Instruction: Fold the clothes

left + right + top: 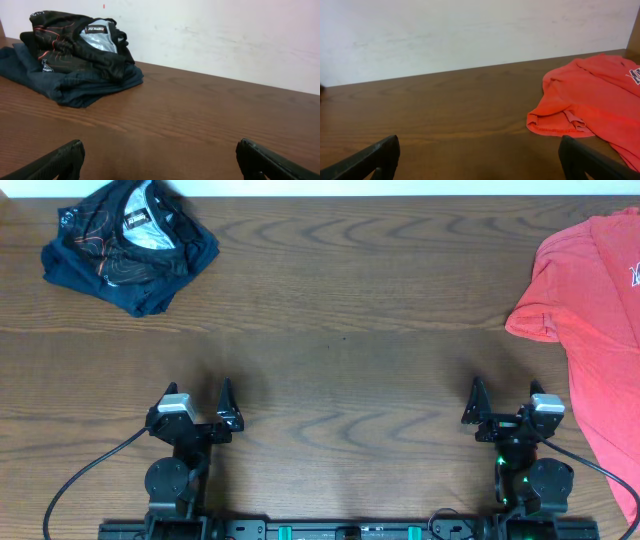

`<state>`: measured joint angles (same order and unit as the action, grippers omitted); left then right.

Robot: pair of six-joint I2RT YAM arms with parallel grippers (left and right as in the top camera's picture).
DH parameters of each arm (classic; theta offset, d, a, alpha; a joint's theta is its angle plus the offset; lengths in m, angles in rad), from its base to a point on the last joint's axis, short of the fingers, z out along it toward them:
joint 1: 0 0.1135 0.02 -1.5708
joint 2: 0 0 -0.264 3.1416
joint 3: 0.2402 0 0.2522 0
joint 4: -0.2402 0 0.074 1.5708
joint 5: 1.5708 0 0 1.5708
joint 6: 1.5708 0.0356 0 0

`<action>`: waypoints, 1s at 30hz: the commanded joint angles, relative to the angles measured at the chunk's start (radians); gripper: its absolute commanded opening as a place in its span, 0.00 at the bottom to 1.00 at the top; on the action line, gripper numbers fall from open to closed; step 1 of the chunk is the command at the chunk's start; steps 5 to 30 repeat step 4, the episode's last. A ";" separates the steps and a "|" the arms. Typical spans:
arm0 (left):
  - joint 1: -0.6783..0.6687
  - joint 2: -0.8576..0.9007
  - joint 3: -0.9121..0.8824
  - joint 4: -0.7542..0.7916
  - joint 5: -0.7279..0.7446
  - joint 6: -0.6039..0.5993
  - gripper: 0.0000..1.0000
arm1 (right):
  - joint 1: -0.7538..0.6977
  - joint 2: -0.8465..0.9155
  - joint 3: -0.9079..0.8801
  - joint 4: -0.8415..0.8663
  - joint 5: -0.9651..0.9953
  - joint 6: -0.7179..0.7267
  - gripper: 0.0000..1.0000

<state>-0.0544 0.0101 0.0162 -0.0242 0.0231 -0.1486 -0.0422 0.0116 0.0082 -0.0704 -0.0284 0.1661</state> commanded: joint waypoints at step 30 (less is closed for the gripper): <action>-0.003 -0.006 -0.012 -0.048 -0.016 0.021 0.98 | -0.009 -0.007 -0.003 -0.003 0.005 -0.018 0.99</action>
